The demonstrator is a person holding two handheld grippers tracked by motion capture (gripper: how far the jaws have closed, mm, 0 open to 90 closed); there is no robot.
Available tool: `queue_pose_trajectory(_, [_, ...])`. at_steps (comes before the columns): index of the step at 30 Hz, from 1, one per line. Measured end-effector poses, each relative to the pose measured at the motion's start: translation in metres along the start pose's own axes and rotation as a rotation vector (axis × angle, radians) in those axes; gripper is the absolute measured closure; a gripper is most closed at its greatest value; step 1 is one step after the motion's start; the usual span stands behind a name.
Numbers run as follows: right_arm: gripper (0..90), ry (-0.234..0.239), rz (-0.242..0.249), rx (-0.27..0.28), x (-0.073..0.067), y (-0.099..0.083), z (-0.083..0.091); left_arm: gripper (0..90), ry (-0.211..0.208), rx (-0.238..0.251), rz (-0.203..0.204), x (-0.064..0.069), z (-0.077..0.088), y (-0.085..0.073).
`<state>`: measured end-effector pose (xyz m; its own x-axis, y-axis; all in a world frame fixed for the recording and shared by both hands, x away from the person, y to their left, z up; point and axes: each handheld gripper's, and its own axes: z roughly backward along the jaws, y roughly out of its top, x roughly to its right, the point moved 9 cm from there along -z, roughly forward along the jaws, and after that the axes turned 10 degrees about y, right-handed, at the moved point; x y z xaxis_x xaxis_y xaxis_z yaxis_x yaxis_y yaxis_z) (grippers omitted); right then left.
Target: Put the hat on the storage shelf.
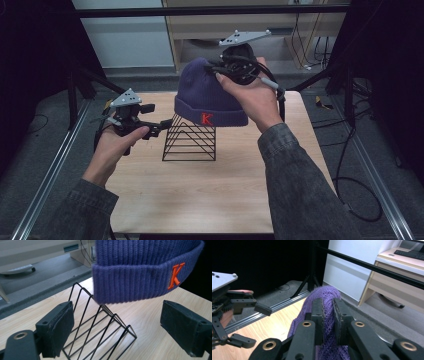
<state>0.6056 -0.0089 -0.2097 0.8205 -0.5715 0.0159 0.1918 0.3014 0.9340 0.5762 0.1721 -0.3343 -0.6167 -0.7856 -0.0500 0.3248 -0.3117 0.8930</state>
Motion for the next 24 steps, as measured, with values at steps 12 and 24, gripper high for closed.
queue_pose_trajectory(12, [80.4, 0.042, 0.014, -0.002, -0.016, 0.004, -0.017, 11.2, -0.007, -0.040, -0.024, -0.001, -0.014, -0.006])
queue_pose_trajectory(24, [80.4, 0.079, 0.028, 0.008, -0.030, 0.007, -0.021, 4.4, -0.055, -0.030, -0.083, 0.009, -0.018, -0.008])
